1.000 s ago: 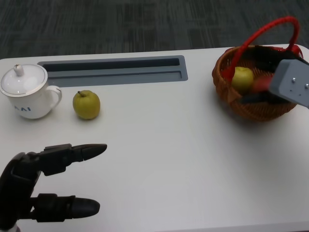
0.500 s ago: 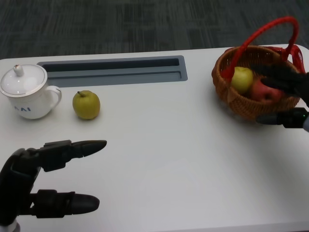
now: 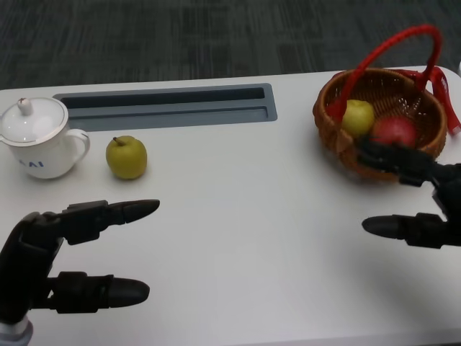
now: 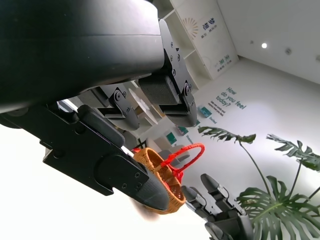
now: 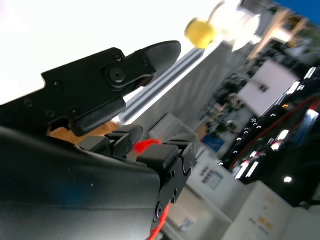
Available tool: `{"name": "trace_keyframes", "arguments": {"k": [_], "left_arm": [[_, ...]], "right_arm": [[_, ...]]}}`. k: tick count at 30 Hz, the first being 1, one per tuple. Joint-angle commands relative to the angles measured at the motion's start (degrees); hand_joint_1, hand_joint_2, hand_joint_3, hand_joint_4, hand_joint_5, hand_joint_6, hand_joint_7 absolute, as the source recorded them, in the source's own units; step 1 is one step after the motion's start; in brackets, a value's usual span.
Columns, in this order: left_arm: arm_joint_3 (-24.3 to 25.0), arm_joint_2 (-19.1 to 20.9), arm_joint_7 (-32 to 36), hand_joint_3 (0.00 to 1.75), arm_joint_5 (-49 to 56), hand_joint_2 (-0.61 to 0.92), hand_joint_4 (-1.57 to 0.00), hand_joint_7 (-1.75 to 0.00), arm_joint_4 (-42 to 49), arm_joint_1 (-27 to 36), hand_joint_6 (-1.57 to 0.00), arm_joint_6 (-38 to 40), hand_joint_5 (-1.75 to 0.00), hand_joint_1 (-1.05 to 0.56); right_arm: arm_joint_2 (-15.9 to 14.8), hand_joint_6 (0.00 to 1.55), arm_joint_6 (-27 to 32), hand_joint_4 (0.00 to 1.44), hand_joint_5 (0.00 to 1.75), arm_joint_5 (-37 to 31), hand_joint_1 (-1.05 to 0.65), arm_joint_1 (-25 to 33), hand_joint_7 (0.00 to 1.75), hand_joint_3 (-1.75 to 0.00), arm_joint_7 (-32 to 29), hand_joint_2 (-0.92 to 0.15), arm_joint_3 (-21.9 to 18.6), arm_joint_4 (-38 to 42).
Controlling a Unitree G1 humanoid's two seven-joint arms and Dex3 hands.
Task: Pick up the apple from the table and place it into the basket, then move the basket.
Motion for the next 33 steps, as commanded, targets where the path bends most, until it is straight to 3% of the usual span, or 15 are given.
{"name": "trace_keyframes", "arguments": {"k": [1,8,20,33], "left_arm": [[-0.03,0.93,-0.28,0.00,0.04,0.72,-0.89,0.00,0.83,-0.58,-0.82,-0.58,0.00,-0.65],[-0.33,0.95,-0.56,0.00,-0.50,0.72,-0.89,0.00,1.54,-0.95,-0.82,-0.96,0.00,-0.66],[-0.17,1.24,-1.01,0.00,-1.63,0.73,-0.89,0.00,2.43,-0.55,-0.81,-1.26,0.00,-0.65],[-0.42,1.63,-1.59,0.00,-2.61,0.74,-0.88,0.00,2.52,-0.15,-0.80,-1.05,0.00,-0.62]], "right_arm": [[1.27,0.66,-0.56,0.72,0.01,2.27,-0.52,2.48,0.01,-0.01,1.64,-0.78,0.53,-4.97],[4.65,0.66,0.87,0.72,0.01,3.57,-0.55,4.71,0.01,0.00,4.18,-0.77,2.58,-10.24],[10.13,0.70,1.16,0.76,0.01,3.00,-0.56,4.60,0.01,-0.01,7.99,-0.83,7.53,-10.02],[12.53,0.74,0.14,0.80,0.01,-1.18,-0.51,2.88,0.01,0.00,6.03,-0.81,8.23,-8.26]]}}
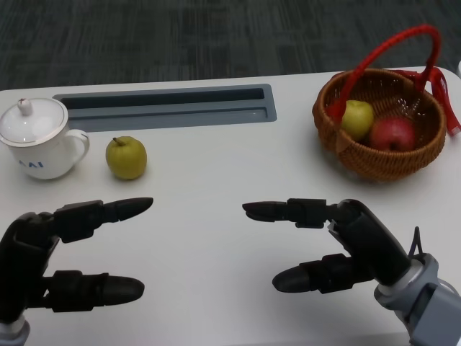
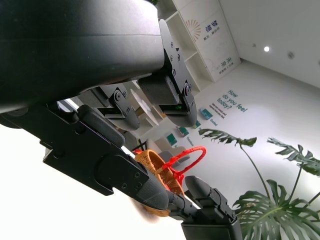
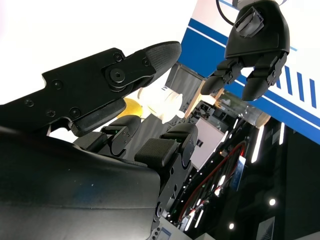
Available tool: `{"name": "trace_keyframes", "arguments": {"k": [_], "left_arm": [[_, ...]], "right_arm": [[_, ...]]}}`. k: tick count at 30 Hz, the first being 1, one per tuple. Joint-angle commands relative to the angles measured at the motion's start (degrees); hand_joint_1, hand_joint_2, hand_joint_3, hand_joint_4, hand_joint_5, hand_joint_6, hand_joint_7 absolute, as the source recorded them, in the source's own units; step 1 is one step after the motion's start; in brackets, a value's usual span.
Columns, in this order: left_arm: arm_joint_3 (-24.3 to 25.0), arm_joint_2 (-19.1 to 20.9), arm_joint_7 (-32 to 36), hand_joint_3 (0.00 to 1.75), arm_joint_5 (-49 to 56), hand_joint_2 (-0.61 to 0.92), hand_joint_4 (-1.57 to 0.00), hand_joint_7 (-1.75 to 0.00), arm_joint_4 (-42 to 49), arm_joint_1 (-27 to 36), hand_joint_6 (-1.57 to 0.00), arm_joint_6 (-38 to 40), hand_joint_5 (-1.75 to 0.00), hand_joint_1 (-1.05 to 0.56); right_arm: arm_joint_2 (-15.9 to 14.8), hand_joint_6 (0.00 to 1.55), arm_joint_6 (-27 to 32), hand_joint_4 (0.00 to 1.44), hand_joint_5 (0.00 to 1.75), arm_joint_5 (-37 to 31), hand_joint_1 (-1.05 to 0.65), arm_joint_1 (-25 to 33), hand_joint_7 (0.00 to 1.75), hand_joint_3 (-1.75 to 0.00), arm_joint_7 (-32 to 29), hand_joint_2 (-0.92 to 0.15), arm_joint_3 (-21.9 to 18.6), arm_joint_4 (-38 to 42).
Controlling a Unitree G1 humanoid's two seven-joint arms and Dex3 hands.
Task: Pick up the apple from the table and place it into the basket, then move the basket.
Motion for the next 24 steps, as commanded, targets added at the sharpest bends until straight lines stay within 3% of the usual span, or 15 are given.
{"name": "trace_keyframes", "arguments": {"k": [1,24], "left_arm": [[-0.08,1.09,-0.90,0.00,-0.42,0.74,-0.88,0.00,0.29,0.46,-0.80,-0.38,0.00,-0.63],[-0.67,1.33,-0.81,0.00,-0.23,0.73,-0.92,0.00,2.07,-0.54,-0.83,-1.45,-0.01,-0.62]], "right_arm": [[-0.10,0.74,-0.58,0.80,0.01,-0.70,-0.50,-1.09,0.01,0.00,-0.93,-0.81,-0.20,0.81],[-1.23,0.69,-0.78,0.75,0.00,-2.15,-0.50,-0.57,0.00,0.00,-2.27,-0.79,-0.22,-0.42]]}}
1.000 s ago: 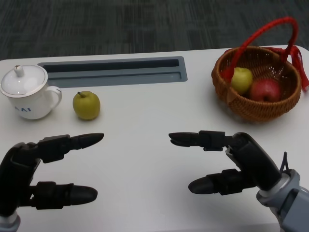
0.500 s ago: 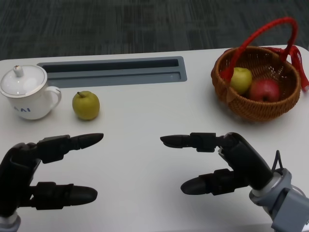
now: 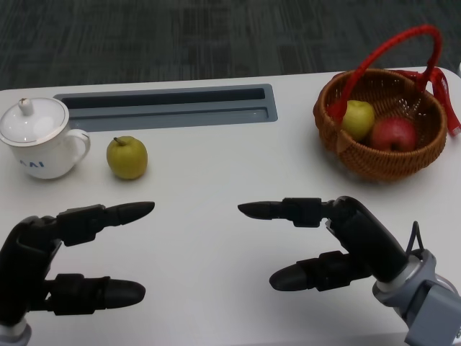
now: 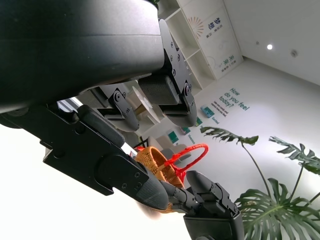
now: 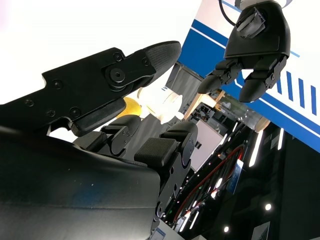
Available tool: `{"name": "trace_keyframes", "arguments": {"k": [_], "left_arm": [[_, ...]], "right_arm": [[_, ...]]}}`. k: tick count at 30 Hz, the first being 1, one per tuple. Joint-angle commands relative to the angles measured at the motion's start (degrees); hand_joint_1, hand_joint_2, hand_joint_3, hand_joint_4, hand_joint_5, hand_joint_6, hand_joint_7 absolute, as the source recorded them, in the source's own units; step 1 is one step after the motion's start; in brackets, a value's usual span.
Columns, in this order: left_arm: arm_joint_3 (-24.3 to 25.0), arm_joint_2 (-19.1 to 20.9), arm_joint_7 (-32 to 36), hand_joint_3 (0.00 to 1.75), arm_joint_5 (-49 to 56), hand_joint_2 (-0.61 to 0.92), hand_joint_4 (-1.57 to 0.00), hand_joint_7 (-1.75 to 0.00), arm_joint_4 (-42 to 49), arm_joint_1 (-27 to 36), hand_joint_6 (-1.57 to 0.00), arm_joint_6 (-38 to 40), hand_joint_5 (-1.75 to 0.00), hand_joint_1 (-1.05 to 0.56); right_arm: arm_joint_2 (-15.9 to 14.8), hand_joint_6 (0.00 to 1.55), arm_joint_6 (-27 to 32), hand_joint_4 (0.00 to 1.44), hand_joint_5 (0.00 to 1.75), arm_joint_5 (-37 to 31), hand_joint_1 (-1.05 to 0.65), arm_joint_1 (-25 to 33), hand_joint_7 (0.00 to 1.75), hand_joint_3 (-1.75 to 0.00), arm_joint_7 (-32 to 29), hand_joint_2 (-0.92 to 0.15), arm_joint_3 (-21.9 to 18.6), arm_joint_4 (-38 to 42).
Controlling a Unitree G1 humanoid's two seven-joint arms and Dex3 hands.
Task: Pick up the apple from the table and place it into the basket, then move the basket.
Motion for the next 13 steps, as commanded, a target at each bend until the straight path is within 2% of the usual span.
{"name": "trace_keyframes", "arguments": {"k": [1,13], "left_arm": [[0.26,1.00,-0.69,0.00,0.06,0.73,-0.92,0.00,0.48,-0.44,-0.83,-0.62,-0.01,-0.62],[-0.02,0.76,-0.76,0.00,-0.27,0.73,-0.91,0.00,1.17,-0.67,-0.83,-1.09,0.00,-0.62]], "right_arm": [[-0.95,0.69,0.07,0.75,0.00,0.39,-0.50,0.36,0.00,0.00,-0.51,-0.79,-0.29,-0.70],[-1.40,0.70,0.29,0.76,0.00,0.47,-0.50,0.83,0.00,0.00,-1.10,-0.78,-0.51,-1.31]]}}
